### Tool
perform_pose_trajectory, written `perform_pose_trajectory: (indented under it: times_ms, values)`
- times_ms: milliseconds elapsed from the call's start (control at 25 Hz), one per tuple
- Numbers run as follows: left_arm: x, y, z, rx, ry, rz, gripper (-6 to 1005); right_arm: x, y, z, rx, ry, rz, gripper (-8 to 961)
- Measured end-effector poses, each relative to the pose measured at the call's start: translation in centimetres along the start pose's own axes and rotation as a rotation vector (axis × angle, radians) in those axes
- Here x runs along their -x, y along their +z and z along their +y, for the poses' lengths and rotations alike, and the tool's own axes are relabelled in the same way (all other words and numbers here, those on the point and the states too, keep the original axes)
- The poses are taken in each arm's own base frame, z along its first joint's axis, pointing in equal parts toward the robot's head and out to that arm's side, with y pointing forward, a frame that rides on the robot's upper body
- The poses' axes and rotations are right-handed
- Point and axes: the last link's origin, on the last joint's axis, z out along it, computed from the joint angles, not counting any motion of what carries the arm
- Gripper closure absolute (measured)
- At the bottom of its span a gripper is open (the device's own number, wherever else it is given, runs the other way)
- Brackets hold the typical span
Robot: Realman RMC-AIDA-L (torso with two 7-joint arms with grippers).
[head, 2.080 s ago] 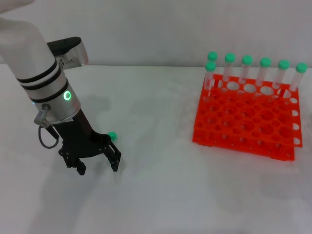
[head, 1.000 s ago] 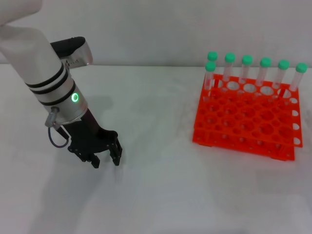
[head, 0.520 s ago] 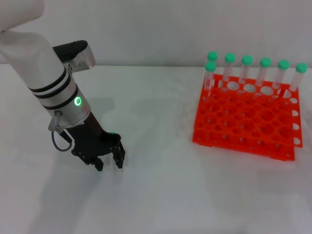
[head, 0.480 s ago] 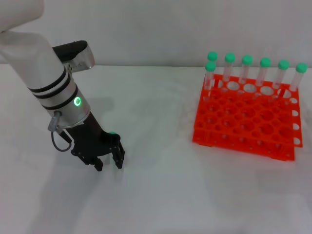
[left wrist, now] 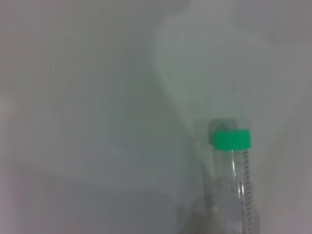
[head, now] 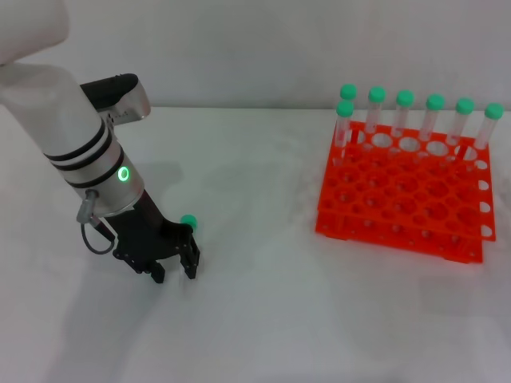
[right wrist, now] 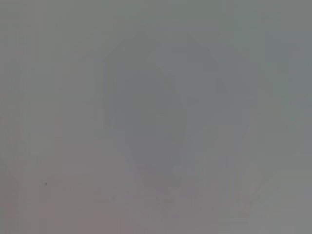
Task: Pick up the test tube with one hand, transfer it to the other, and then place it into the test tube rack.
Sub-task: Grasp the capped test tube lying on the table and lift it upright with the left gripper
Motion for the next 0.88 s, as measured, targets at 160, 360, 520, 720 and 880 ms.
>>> perform_pose_trajectory:
  times_ms: [160,360,520,720,880]
  values:
    - [0.04,0.18,0.15,0.002,0.013,0.001,550,0.03,0.01,-0.06,-0.004,0.001,-0.002,81]
    - [-0.14,0.17,0.25,0.001,0.03,0.012,587,0.06,0.03,-0.23,-0.01,0.0,-0.002,80]
    - [-0.05,0.31,0.54,0.003,0.054,0.006,617,0.16,0.06,-0.54,-0.017,-0.006,-0.005,80]
    - [0.04,0.41,0.39,0.002,0.053,0.004,680,0.19,0.04,-0.59,-0.018,-0.005,-0.008,80]
    - [0.21,0.58,0.09,0.002,0.048,0.0,741,0.22,0.06,-0.55,-0.017,-0.004,-0.01,80]
